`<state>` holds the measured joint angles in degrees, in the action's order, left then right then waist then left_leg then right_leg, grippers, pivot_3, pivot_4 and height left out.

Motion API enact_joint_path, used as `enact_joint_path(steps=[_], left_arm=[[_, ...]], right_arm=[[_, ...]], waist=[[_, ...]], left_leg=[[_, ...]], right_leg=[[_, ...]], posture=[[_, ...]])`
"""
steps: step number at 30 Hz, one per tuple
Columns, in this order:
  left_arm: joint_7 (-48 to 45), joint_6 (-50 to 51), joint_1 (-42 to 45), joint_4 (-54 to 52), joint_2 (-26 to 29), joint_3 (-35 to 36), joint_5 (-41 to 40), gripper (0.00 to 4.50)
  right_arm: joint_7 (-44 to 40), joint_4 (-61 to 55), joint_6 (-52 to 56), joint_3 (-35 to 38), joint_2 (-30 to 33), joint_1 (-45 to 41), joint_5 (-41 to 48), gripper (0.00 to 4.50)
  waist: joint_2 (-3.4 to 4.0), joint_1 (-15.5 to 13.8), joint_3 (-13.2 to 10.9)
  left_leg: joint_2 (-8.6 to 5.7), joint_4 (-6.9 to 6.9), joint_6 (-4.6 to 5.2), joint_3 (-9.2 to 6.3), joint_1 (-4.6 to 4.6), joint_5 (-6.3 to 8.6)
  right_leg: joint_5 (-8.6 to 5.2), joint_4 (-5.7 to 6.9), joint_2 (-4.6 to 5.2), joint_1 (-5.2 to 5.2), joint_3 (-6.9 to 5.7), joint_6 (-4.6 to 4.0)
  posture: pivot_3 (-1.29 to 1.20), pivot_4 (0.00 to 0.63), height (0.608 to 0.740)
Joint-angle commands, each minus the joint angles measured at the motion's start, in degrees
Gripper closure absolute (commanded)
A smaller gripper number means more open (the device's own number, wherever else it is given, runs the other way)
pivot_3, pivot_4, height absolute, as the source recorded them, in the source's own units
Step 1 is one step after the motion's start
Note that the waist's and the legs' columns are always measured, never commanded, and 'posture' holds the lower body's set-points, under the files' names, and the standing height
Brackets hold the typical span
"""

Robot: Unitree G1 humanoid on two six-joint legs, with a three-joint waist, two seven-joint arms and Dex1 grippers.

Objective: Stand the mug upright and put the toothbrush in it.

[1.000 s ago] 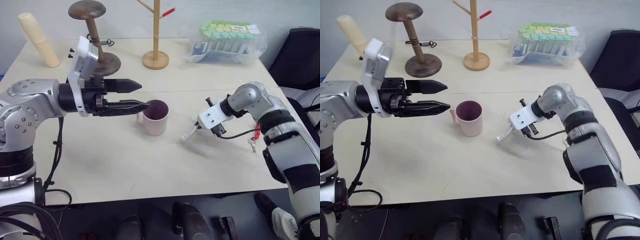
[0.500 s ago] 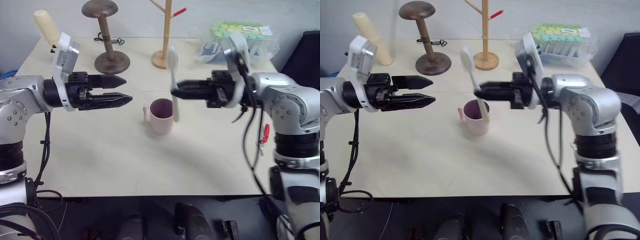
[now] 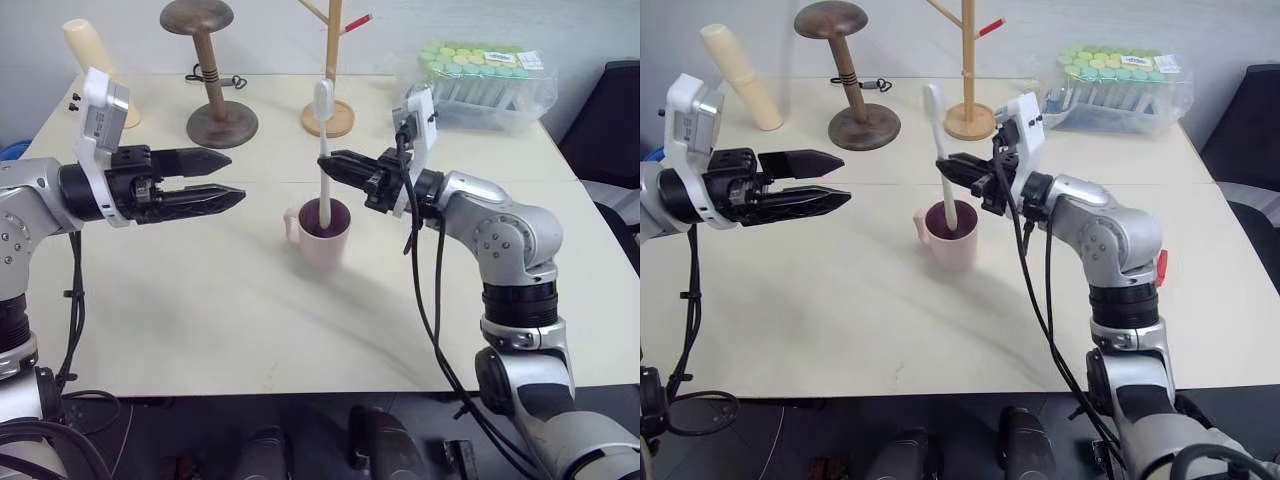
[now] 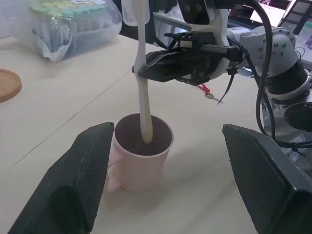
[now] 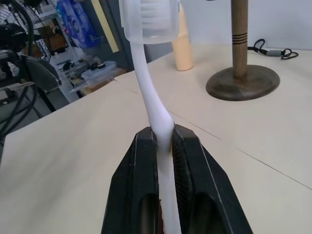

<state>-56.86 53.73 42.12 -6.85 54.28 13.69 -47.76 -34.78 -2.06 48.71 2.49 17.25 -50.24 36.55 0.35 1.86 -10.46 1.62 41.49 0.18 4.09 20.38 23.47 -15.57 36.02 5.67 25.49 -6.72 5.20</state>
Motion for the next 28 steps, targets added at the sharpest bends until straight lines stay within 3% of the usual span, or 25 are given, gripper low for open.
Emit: enact_joint_path(steps=[1,5,11,14,18,21,24,28], left_arm=[[0.7,-1.4,-0.5,-2.7,0.2,1.9,-0.3,0.72],[0.7,-2.2,-0.7,-2.6,0.1,1.8,0.1,0.72],[-1.9,-4.2,-1.0,-0.8,0.7,1.0,0.9,0.72],[-4.3,-4.3,-0.9,0.4,1.8,0.6,1.1,0.72],[-8.3,-6.0,-1.7,2.7,4.6,-0.3,3.2,0.72],[-11.4,-7.1,-2.3,3.6,6.8,-1.0,4.4,0.72],[-13.4,-8.1,-2.4,4.6,8.1,-1.3,5.5,0.72],[-13.6,-8.8,-1.5,6.3,8.1,-1.4,6.5,0.72]], right_arm=[[-0.5,-0.5,-2.2,-0.7,-1.0,1.7,-0.7,3.64],[0.5,-1.6,-0.9,0.2,-0.5,3.3,-0.5,2.31],[-0.7,-8.3,6.4,5.6,7.1,4.1,5.1,0.21],[-5.2,-9.3,9.3,8.1,15.1,3.6,7.8,0.21],[-24.2,-11.0,8.5,8.7,33.6,7.7,10.3,0.21],[-34.9,-10.0,5.0,8.2,43.7,12.7,8.8,0.21],[-38.0,-6.9,0.4,7.9,47.4,15.4,5.5,0.21],[-36.8,-4.6,-1.4,8.4,46.4,15.8,4.2,0.21]], waist=[[0.00,0.0,0.0],[0.00,0.0,0.0],[0.00,-0.3,0.0],[0.00,-0.4,0.0],[0.00,-0.6,0.0],[-0.07,-0.8,0.0],[-0.10,-0.6,0.0],[-0.10,-0.4,0.0]], left_leg=[[0.00,-0.01,0.00,0.02,0.00,0.00],[0.00,-0.02,0.00,0.02,-0.01,0.00],[-0.01,-0.02,0.00,0.01,-0.01,0.00],[0.00,-0.04,0.00,0.02,0.00,0.00],[0.01,-0.13,0.01,0.13,-0.03,0.00],[0.04,-0.22,0.01,0.19,-0.08,0.01],[0.04,-0.22,0.02,0.42,-0.17,0.01],[0.07,-0.21,0.02,0.54,-0.26,0.01]], right_leg=[[0.00,-0.01,0.00,0.00,0.02,0.00],[0.00,-0.01,0.00,0.00,0.02,0.00],[0.00,-0.02,0.01,-0.01,0.03,0.00],[0.00,-0.06,0.01,-0.01,0.03,0.00],[0.00,-0.16,-0.01,0.00,0.08,0.00],[0.00,-0.23,-0.07,-0.02,0.10,0.00],[0.02,-0.21,-0.06,-0.02,0.30,0.04],[0.03,-0.12,-0.06,0.00,0.43,0.05]], posture=[[0.00,0.150,0.740],[0.00,0.150,0.740],[0.00,0.150,0.740],[0.00,0.150,0.740],[0.00,0.150,0.740],[0.00,0.150,0.740],[0.00,0.150,0.740],[0.00,0.150,0.740]])
